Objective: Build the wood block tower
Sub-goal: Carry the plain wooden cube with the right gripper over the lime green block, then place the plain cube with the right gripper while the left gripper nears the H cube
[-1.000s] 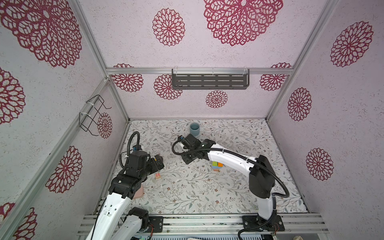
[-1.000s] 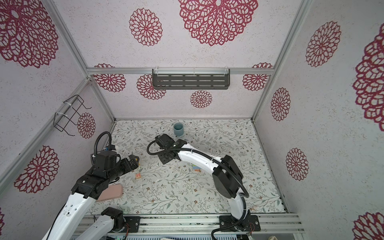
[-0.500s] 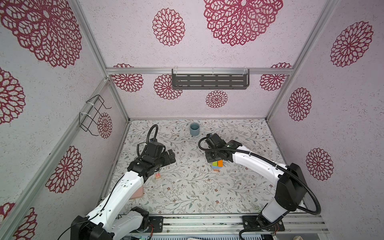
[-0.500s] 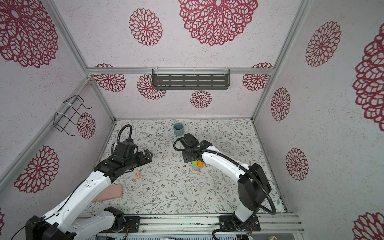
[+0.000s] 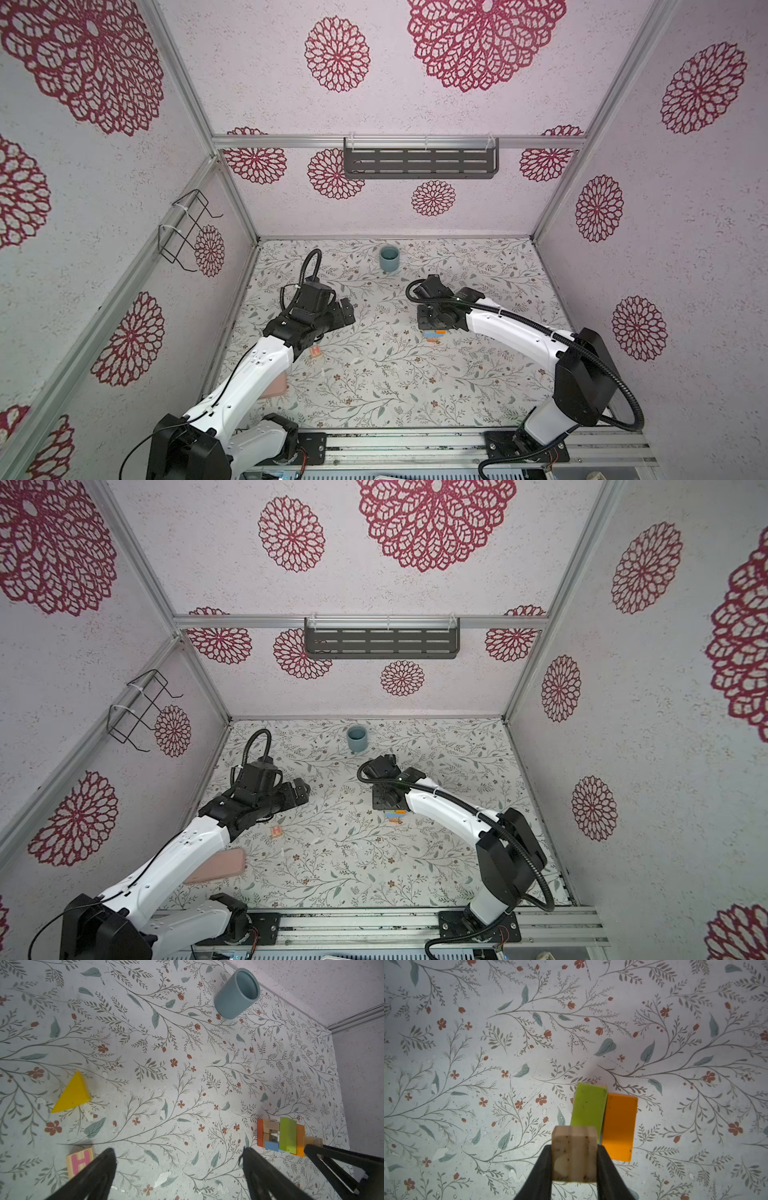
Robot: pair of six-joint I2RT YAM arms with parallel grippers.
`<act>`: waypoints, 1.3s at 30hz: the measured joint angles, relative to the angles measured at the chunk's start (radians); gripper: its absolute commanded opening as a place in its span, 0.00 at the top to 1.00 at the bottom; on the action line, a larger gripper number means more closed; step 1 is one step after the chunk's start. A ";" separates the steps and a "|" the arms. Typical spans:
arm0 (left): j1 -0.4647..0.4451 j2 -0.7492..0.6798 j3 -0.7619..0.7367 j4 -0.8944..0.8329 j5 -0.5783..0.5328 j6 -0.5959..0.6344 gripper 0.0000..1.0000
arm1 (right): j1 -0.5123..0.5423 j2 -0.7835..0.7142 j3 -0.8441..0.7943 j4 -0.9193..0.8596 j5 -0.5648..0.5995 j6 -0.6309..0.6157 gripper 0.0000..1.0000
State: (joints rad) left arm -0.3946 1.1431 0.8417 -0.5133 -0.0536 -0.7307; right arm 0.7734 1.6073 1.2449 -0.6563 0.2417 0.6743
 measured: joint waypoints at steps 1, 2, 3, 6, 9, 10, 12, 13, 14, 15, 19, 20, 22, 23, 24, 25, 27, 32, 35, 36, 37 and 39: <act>0.000 0.000 -0.005 0.005 0.001 0.000 0.03 | -0.001 0.000 0.000 0.000 0.002 0.008 0.69; 0.000 0.000 -0.009 0.008 0.003 0.000 0.03 | -0.002 0.000 0.000 0.000 0.004 0.013 0.69; 0.000 0.000 -0.015 0.012 0.005 0.000 0.03 | -0.003 0.000 -0.002 0.001 0.008 0.019 0.69; 0.000 0.000 -0.027 0.020 0.013 0.000 0.03 | -0.005 0.000 -0.009 0.002 0.016 0.034 0.69; 0.000 0.000 -0.038 0.029 0.019 0.000 0.03 | -0.009 0.000 -0.015 0.002 0.017 0.037 0.69; 0.000 0.000 -0.040 0.029 0.019 0.000 0.03 | -0.011 0.000 -0.015 0.002 0.017 0.037 0.69; 0.000 -0.001 -0.040 0.031 0.019 0.000 0.03 | -0.012 0.000 -0.015 0.005 0.017 0.038 0.69; 0.000 -0.003 -0.040 0.031 0.019 0.000 0.03 | -0.012 0.001 -0.015 0.005 0.017 0.041 0.69; 0.000 -0.005 -0.040 0.031 0.020 0.000 0.03 | -0.012 0.002 -0.015 0.005 0.017 0.042 0.69; 0.000 -0.009 -0.040 0.031 0.020 0.000 0.03 | -0.012 0.003 -0.015 0.007 0.017 0.043 0.69; 0.000 -0.021 -0.046 0.041 0.020 0.000 0.03 | -0.013 0.013 -0.015 0.012 0.017 0.043 0.69; 0.000 -0.023 -0.049 0.044 0.020 -0.001 0.03 | -0.014 0.016 -0.015 0.013 0.017 0.043 0.69; 0.000 -0.024 -0.055 0.045 0.020 -0.001 0.03 | -0.016 0.022 -0.015 0.016 0.017 0.043 0.69; 0.000 -0.024 -0.058 0.045 0.020 -0.002 0.03 | -0.017 0.024 -0.015 0.016 0.017 0.043 0.69; 0.000 -0.024 -0.059 0.045 0.020 -0.002 0.03 | -0.018 0.026 -0.015 0.017 0.016 0.043 0.69; 0.000 -0.024 -0.060 0.045 0.020 -0.002 0.03 | -0.018 0.027 -0.015 0.017 0.017 0.043 0.69; 0.000 -0.024 -0.061 0.046 0.020 -0.002 0.03 | -0.019 0.031 -0.015 0.019 0.016 0.042 0.68; 0.000 -0.024 -0.061 0.048 0.020 -0.002 0.03 | -0.019 0.040 -0.015 0.024 0.016 0.042 0.65; 0.000 -0.024 -0.063 0.052 0.022 -0.003 0.03 | -0.020 0.048 -0.015 0.026 0.014 0.041 0.65; 0.000 -0.027 -0.068 0.057 0.023 -0.003 0.03 | -0.020 0.053 -0.015 0.026 0.014 0.041 0.64; 0.000 -0.031 -0.073 0.061 0.025 -0.003 0.03 | -0.020 0.056 -0.015 0.026 0.014 0.040 0.64; 0.000 -0.039 -0.084 0.063 0.027 -0.003 0.03 | -0.020 0.062 -0.015 0.026 0.014 0.039 0.62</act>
State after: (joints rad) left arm -0.3950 1.1038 0.7582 -0.4500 -0.0269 -0.7334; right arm 0.7532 1.6695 1.2301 -0.6300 0.2562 0.7136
